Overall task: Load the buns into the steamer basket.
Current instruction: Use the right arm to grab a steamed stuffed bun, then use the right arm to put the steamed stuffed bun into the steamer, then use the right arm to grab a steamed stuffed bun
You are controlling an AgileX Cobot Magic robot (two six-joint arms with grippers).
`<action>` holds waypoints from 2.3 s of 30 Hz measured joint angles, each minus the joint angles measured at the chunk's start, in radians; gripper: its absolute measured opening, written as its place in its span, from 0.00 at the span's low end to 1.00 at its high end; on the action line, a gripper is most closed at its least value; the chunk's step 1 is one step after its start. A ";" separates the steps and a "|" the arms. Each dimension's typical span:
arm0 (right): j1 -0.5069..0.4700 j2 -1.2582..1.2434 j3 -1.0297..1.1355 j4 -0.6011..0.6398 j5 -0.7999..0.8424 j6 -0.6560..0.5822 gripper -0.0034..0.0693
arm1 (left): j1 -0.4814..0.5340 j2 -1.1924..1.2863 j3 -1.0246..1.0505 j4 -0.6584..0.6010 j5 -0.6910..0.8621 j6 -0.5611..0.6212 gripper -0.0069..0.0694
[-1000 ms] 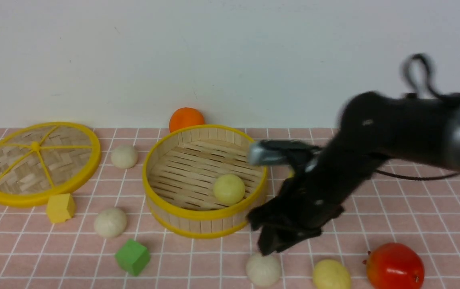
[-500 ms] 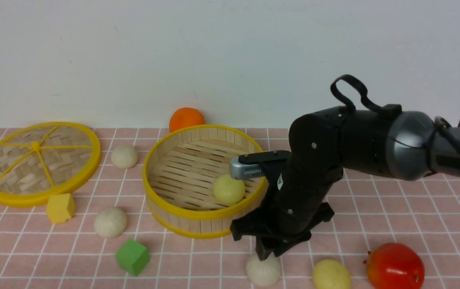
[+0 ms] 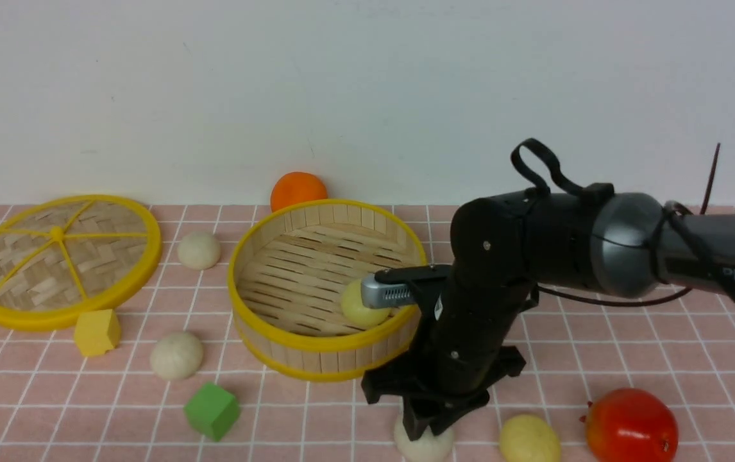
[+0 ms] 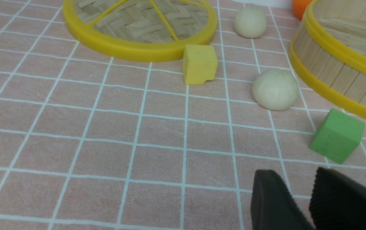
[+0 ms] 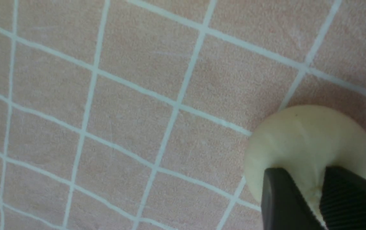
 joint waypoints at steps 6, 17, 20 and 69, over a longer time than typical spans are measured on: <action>0.000 0.009 -0.003 0.001 -0.014 -0.023 0.35 | 0.000 0.000 0.000 0.000 0.000 0.000 0.41; 0.000 0.009 -0.041 -0.082 0.062 -0.034 0.07 | 0.000 0.000 0.000 0.000 0.000 0.000 0.41; 0.000 0.005 -0.099 -0.092 0.100 -0.050 0.07 | 0.000 0.000 0.000 0.000 0.000 0.000 0.41; -0.113 0.234 -0.772 -0.136 0.233 -0.098 0.65 | 0.000 0.000 0.000 0.000 0.000 0.000 0.41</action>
